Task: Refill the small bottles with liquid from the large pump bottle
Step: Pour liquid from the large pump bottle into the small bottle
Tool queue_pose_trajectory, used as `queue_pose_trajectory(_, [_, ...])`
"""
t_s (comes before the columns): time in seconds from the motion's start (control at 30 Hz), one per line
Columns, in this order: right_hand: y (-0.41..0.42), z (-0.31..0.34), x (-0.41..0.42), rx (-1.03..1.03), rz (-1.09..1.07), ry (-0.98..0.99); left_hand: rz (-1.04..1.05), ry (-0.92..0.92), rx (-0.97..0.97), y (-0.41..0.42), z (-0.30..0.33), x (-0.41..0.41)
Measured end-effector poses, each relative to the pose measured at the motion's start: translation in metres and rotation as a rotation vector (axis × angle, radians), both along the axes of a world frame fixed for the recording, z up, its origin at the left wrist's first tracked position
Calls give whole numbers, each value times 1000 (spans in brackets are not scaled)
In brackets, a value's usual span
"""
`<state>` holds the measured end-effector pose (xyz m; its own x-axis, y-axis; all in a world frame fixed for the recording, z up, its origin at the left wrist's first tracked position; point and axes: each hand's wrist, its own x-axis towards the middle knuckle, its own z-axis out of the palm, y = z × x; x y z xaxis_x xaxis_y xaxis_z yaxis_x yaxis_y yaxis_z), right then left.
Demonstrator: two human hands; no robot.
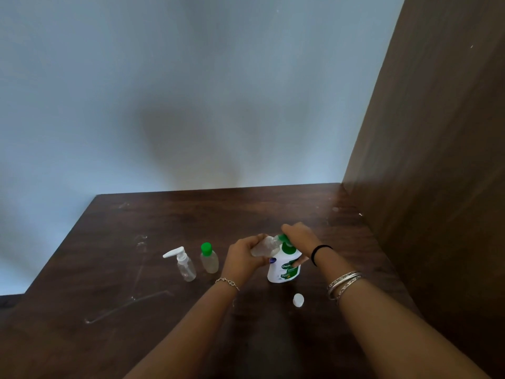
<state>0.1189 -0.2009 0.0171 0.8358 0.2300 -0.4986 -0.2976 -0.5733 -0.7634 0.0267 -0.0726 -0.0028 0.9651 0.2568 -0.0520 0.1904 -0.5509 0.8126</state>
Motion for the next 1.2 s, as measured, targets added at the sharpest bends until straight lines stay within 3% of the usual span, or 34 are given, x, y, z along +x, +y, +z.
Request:
queue_pose_trajectory(0.13, [1, -1, -3, -57, 13, -106, 20, -3, -19, 0, -3, -3])
queue_pose_trajectory(0.33, [0, 4, -1, -5, 45, 48, 13, -18, -38, 0, -1, -4])
queue_pose_trajectory(0.57, [1, 1, -3, -74, 11, -102, 24, -24, 2, 3, -2, -4])
queue_pose_trajectory(0.77, [0, 3, 1, -29, 58, 24, 7, -37, -2, 1, 1, -4])
queue_pose_trajectory(1.0, [2, 0, 1, -117, 52, -109, 34, -37, 20, 2, -3, -4])
queue_pose_trajectory(1.2, [1, 3, 3, -37, 60, -6, 17, -46, -8, 1, 0, -3])
